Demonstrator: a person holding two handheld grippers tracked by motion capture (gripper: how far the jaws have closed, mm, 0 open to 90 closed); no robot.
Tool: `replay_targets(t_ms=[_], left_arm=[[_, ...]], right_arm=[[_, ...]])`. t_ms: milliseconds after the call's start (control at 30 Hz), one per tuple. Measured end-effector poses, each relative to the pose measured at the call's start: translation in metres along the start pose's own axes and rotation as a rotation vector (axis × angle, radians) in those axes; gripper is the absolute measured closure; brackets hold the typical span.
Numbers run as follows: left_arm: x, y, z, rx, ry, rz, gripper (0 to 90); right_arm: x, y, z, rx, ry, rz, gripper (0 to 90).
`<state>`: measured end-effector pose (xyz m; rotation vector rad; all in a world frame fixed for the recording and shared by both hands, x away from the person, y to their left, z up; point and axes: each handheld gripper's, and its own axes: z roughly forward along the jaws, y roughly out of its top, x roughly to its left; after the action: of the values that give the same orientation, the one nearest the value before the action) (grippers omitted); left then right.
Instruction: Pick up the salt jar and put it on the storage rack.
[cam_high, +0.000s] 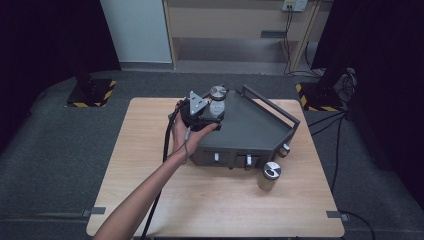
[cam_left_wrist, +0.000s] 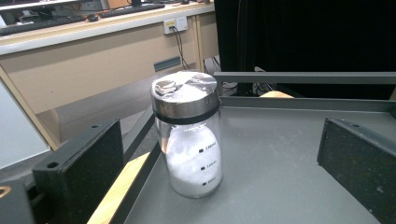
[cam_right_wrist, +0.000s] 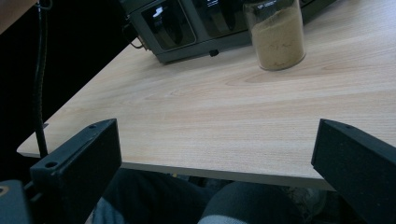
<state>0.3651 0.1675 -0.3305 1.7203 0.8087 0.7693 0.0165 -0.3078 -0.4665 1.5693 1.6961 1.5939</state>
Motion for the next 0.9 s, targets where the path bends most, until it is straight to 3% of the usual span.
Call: replay_targets(t_ms=[267, 533, 900], left_arm=[[-0.003, -0.008, -0.026, 0.004, -0.004, 0.016, 0.0], [-0.008, -0.029, -0.053, 0.022, -0.002, 0.001, 0.5], [-0.016, -0.05, -0.092, 0.031, -0.01, 0.01, 0.3]], right_arm=[[0.001, 0.0, -0.001, -0.001, 0.001, -0.007, 1.6], [0.001, 0.0, -0.001, 0.002, 0.015, -0.017, 1.6], [0.001, 0.001, -0.001, 0.004, 0.031, -0.024, 1.6]])
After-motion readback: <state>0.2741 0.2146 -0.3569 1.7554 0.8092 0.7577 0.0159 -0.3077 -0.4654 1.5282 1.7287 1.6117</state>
